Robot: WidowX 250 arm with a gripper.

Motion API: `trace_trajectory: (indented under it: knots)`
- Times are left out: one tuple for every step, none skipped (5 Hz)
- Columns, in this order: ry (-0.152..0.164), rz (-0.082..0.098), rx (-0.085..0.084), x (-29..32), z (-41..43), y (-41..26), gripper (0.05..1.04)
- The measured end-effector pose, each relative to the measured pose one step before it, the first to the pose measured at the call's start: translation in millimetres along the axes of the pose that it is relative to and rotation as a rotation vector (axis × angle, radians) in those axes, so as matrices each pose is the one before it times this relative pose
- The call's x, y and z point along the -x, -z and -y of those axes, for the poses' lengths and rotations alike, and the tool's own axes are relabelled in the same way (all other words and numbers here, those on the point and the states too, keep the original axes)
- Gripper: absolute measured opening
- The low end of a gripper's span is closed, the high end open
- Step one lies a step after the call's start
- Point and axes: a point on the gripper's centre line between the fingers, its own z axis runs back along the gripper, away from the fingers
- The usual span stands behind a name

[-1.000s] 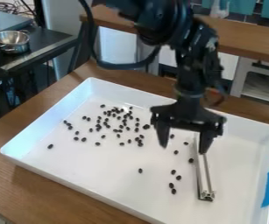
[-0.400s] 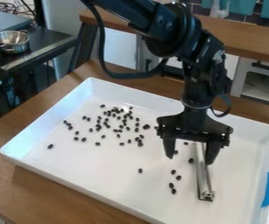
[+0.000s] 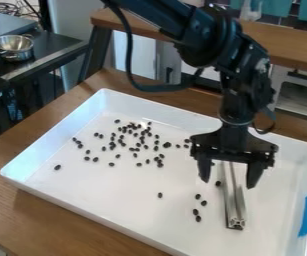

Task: Sweep into pile

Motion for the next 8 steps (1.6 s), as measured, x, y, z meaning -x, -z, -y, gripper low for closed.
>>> trace_trajectory:
  knots:
    - [-0.0114,-0.0074,-0.0224,-2.51,3.53,10.09,1.001]
    - [-0.0193,-0.0085,-0.0238,1.45,5.29,11.27,0.96]
    - [-0.0045,-0.0026,-0.0033,-1.6,4.81,0.58,0.666]
    - [0.0096,-0.0149,0.0013,-1.58,-4.71,0.39,0.39]
    - [-0.0072,-0.0271,-0.0036,-5.6,-11.88,-0.82,0.367]
    - [0.0197,-0.0159,-0.0131,-10.63,-21.0,0.37,0.367]
    - [0.0364,0.013,-0.0086,-13.68,-21.87,0.03,0.367]
    - [0.0036,0.0107,-0.0031,-7.76,-22.09,4.48,0.367]
